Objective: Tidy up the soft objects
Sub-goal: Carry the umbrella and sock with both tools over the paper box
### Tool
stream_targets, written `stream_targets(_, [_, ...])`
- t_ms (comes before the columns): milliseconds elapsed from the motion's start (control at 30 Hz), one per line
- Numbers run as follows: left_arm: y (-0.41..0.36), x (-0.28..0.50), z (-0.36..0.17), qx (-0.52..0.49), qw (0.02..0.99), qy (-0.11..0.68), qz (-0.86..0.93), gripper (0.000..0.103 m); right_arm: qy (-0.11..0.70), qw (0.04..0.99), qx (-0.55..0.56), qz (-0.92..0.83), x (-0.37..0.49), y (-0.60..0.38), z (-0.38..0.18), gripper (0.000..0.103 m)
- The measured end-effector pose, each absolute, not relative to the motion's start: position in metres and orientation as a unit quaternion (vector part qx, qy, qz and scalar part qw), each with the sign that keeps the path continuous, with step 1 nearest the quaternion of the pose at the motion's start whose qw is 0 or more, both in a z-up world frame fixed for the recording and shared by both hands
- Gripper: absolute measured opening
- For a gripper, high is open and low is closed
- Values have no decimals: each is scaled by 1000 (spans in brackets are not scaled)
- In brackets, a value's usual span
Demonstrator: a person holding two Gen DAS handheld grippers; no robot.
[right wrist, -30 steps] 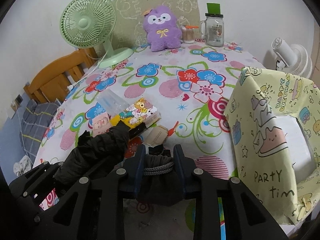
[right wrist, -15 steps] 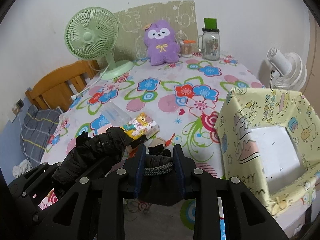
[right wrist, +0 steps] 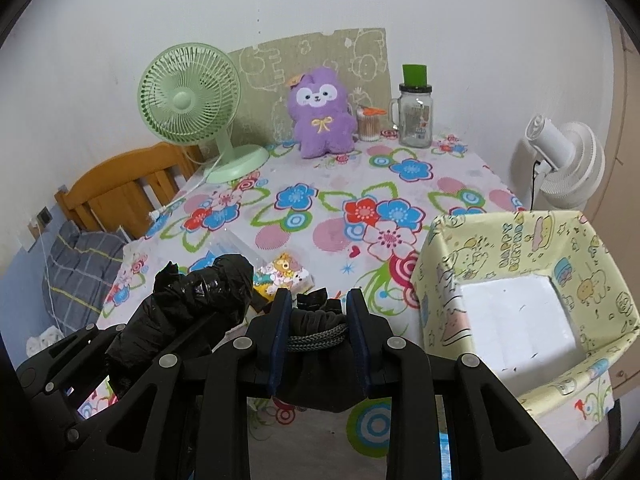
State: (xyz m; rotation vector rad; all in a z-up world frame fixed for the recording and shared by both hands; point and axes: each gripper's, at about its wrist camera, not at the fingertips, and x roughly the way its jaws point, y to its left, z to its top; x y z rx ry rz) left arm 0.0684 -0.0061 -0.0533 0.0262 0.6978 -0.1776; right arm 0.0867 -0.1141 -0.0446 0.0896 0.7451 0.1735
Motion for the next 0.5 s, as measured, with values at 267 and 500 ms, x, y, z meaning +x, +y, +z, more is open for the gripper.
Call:
stream_targets(267, [-14,65,-37,15,941,327,-92,25,348,933,43,81,81,-122,-27,32])
stream_targets(500, [-20,63,-22,18,945,313,-95,25,335,938,43,79,79,-127,-12,32])
